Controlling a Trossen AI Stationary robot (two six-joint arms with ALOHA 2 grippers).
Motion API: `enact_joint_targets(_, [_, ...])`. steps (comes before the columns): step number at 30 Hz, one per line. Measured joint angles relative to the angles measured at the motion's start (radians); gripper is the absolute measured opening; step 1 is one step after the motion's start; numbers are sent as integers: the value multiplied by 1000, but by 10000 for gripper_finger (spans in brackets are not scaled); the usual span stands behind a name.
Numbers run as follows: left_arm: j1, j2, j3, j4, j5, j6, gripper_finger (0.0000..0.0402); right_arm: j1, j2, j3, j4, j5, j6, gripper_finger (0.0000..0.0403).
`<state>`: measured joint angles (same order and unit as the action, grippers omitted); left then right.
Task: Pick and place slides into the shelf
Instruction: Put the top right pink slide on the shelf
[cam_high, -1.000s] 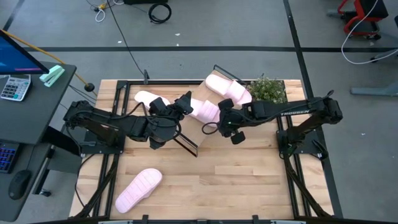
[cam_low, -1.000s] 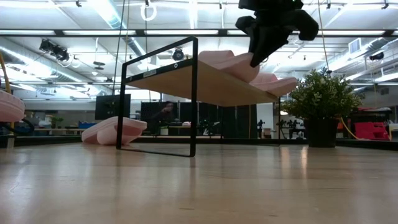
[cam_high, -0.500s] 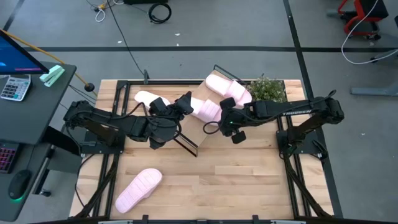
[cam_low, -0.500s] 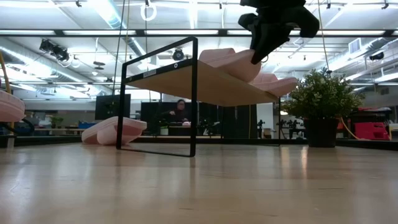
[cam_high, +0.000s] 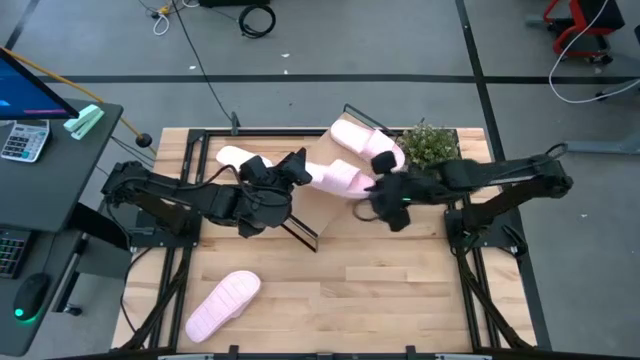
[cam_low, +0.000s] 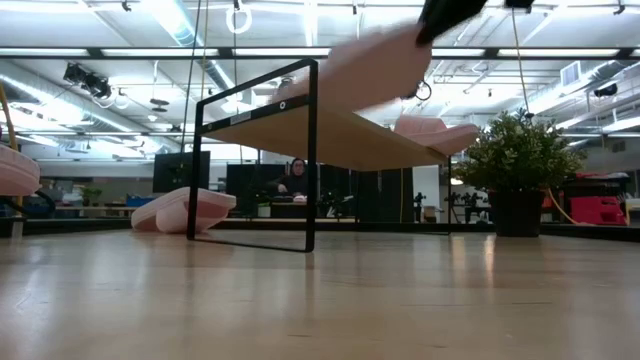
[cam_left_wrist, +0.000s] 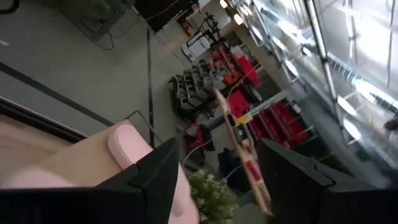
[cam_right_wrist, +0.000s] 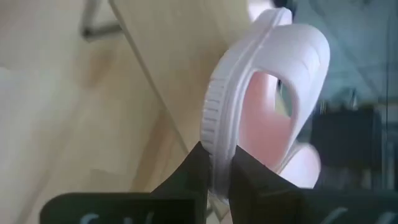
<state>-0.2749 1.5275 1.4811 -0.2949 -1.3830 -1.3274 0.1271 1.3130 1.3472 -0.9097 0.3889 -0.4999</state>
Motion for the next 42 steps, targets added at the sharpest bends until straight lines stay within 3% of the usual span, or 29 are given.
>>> enact_joint_targets(6, [-3, -77, 0, -133, 103, 47, 222, 62, -178, 21, -48, -43, 30, 35])
enact_joint_targets(9, [-10, -135, 0, -168, 204, 171, 219, 78, -262, 21, -62, -84, 62, 34])
enact_joint_targets(17, [-36, -243, 0, -157, 589, 581, 217, 81, -389, 22, -36, -253, 236, 34])
enact_joint_targets(21, [-46, -240, 0, -144, 701, 715, 223, 81, -409, 22, 33, -337, 260, 34])
enact_joint_targets(26, [-45, -231, 0, -146, 715, 772, 236, 81, -415, 52, 159, -462, 291, 33])
enact_joint_targets(32, [-42, -231, 0, -105, 715, 819, 258, 81, -411, 142, 182, -504, 309, 33])
enact_joint_targets(42, [-14, -202, 0, 298, 757, 1113, 292, 81, -374, 229, 265, -596, 316, 32])
